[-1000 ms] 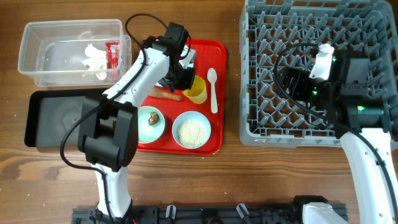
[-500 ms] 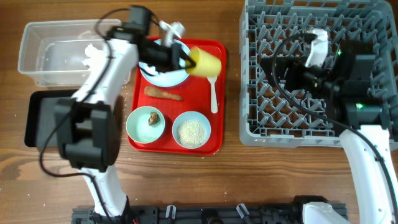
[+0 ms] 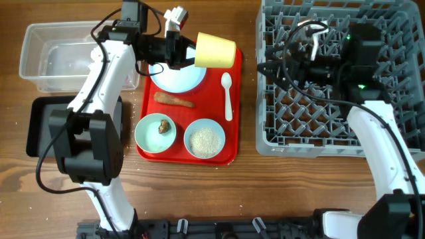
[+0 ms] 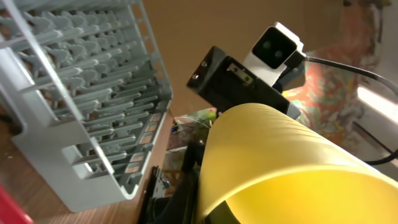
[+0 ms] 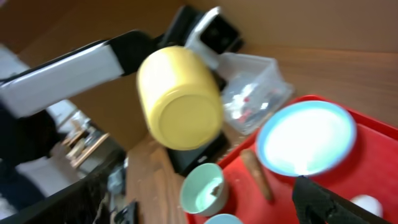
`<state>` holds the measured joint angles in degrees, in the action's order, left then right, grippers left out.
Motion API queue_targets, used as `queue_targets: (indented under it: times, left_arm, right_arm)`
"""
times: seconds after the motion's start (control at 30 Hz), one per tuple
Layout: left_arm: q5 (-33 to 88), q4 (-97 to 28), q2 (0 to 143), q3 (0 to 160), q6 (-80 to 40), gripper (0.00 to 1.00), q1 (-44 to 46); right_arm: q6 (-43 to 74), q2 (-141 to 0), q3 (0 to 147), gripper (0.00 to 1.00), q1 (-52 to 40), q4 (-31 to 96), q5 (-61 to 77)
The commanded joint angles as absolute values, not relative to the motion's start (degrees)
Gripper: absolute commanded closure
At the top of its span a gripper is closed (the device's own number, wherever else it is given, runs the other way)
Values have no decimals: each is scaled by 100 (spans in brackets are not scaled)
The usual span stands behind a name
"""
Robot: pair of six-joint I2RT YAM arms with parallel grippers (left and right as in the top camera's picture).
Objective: Sort waste into correct bins and load items into the dishwasher rack
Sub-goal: 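Lift the yellow cup and hand it to the right gripper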
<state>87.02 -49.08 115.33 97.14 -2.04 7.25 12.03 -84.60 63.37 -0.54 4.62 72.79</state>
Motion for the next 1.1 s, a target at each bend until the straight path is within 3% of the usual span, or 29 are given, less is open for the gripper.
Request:
queue_targets:
  times: [0.0,0.3,0.87,1.07]
  left_arm:
    - [8986,-4875,11402,9808,-167,96,819]
    - [8993,-4753,11402,9808,-172,96,1041]
    - [9037,-4864,11402,9808,-193,96,1083]
    - [9035,-4869,11402,9808,-189,96,1260]
  right_arm:
    - [1393,-8530,6416,1,-366,95,7826]
    - [1955,-8532,6416,1,-913,-388,7048]
    - [1802,-8530,6416,3,-937,-346,6534]
    - [1815,-8530,6416,16,-976,-408,6536]
